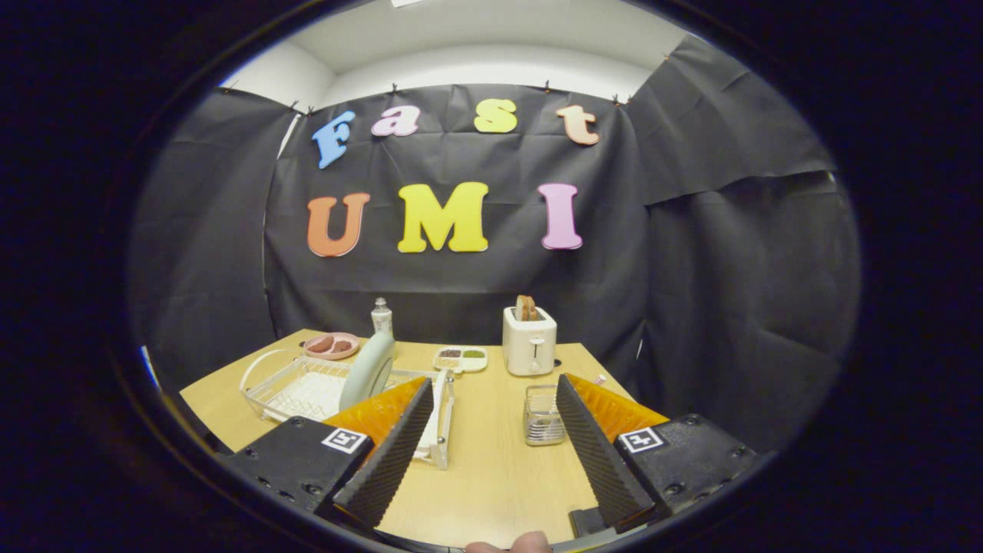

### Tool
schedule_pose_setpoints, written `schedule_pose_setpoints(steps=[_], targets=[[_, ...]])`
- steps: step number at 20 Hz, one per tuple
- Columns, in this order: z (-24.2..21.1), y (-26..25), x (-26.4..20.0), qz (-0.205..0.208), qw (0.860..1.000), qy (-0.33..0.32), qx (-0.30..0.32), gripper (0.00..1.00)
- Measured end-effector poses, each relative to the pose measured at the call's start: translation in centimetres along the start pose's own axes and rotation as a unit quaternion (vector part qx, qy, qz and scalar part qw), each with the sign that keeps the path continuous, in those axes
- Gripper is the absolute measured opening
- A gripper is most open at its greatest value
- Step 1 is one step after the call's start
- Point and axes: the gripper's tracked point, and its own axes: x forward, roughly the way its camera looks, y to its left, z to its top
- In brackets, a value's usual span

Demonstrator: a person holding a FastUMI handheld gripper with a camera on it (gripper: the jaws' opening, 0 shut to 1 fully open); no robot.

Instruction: Take the plate from the dish rack, then take the spoon from the basket and place it into the plate.

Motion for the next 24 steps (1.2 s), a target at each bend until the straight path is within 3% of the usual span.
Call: schedule_pose_setpoints(steps=[5, 11, 18, 24], targets=[[3.1, 3.7, 2.3, 0.058, 0.997, 0.056, -0.007, 1.0], [5.0, 8.2, 6.9, 0.107, 0.984, 0.146, -0.002, 1.0], [4.4, 13.0, 12.4, 0.116, 0.959, 0.258, -0.014, 1.0], [2.6, 16.5, 16.4, 0.12, 0.933, 0.338, 0.021, 1.0]])
